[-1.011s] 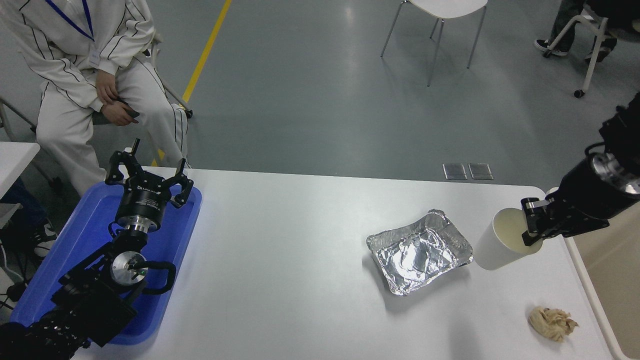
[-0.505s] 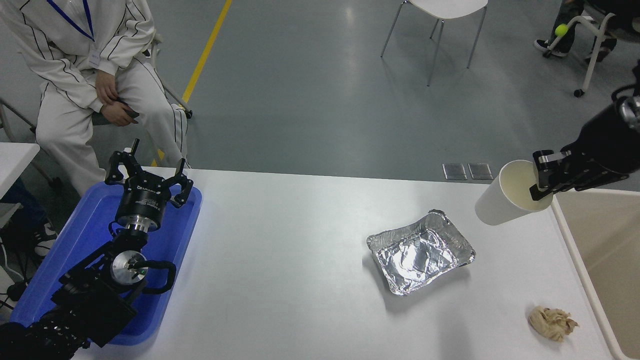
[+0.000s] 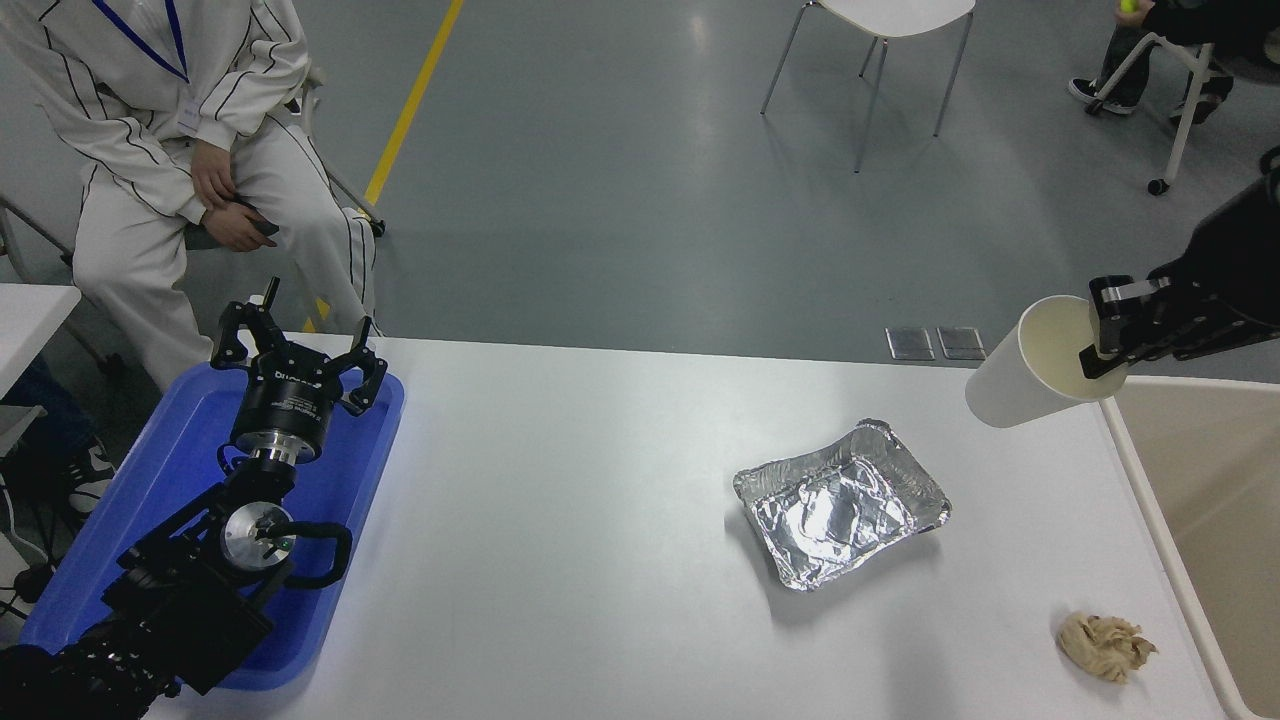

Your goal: Pick up paper cup place in dustbin

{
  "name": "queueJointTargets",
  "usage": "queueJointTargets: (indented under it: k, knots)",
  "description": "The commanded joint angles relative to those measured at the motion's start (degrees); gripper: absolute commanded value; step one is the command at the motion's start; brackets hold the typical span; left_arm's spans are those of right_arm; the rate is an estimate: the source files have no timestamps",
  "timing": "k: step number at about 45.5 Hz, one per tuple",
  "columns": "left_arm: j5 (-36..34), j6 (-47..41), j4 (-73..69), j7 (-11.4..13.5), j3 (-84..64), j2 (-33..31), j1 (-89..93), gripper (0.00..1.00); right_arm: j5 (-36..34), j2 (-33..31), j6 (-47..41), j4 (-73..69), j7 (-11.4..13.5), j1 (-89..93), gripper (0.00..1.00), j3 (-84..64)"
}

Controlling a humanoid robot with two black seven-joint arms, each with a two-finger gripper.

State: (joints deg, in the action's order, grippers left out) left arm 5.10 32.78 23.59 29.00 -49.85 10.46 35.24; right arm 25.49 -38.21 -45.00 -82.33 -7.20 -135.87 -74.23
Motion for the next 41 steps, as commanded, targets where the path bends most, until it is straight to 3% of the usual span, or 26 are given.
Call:
queueJointTargets:
  k: [1,7,19,32,41]
  knots:
    - [0.0,0.0,0.0,0.0,0.0,0.0,0.0,1.00,0.2,-1.5,0.0,1.3,0.1,0.1,0.00,-5.2]
    - [0.0,0.0,0.0,0.0,0.0,0.0,0.0,1.00,0.2,-2.6,0.0,3.3,0.1,0.5,0.00,-8.2]
    - [0.0,0.0,0.0,0.0,0.0,0.0,0.0,1.00,0.8,-10.7,0.0,13.2,0.0,7.9,0.00,-9.2]
    - [0.0,0.0,0.0,0.0,0.0,0.0,0.0,1.00,-0.4,-13.2,1.0,25.6,0.0,20.6,0.00,-7.9]
    - [0.0,0.0,0.0,0.0,0.0,0.0,0.0,1.00,-8.8,-13.4,5.7,34.7,0.3,30.9,0.00,-6.4]
